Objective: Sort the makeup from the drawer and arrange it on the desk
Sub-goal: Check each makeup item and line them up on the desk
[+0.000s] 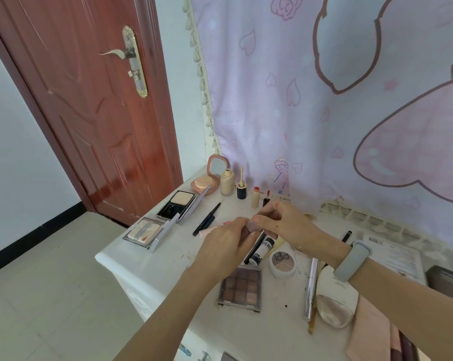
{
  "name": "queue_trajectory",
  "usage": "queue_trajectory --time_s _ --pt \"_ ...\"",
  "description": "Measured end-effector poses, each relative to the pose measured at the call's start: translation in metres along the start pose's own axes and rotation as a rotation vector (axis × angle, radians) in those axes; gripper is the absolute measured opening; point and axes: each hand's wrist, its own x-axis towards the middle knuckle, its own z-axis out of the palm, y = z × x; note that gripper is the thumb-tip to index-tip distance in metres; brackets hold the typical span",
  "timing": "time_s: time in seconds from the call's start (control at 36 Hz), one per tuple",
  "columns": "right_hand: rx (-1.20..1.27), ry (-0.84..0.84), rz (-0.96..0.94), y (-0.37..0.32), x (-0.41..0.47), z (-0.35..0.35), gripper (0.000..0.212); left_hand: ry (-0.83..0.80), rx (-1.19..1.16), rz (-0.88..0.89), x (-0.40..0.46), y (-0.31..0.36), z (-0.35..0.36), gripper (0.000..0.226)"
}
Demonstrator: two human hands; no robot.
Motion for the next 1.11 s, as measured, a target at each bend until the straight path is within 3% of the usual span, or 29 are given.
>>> queue_trajectory --time_s 0.28,0.58,0.72,0.81,0.89,0.94,1.06,1.11 --pt "-0.091 -0.015 -0.04 0.0 -0.002 -0.001 0.012 0.019 -0.026 0.062 0.0 0.001 0.001 0.016" --pt "-0.081 -0.001 -0.006 0.004 0.006 0.01 0.011 0.021 -0.063 -0.037 -0.002 -0.007 0.002 0.023" --pt "-0.005 -0.04 0.067 0.008 0.007 0.012 0.01 -0.074 -0.017 -0.114 -0.005 -0.016 -0.001 0.037" --pt "0.1 -0.05 0.12 0.008 0.006 0.012 0.008 -0.065 0.124 -0.137 -0.003 -0.021 -0.009 0.048" --pt "0.17 -0.099 0.179 0.004 0.005 0.011 0.017 0.019 0.344 -0.024 -0.002 -0.021 -0.011 0.058" --pt "0.144 -0.14 0.174 0.0 0.003 0.01 0.025 0.049 0.374 0.027 -0.002 -0.02 -0.011 0.065" --pt "0.008 -0.115 0.066 -0.003 -0.002 0.009 0.022 0.068 0.137 0.013 -0.001 -0.015 -0.016 0.072" --pt "-0.073 -0.091 -0.019 -0.003 -0.004 0.011 0.013 0.082 -0.108 -0.07 0.0 -0.011 -0.017 0.055"
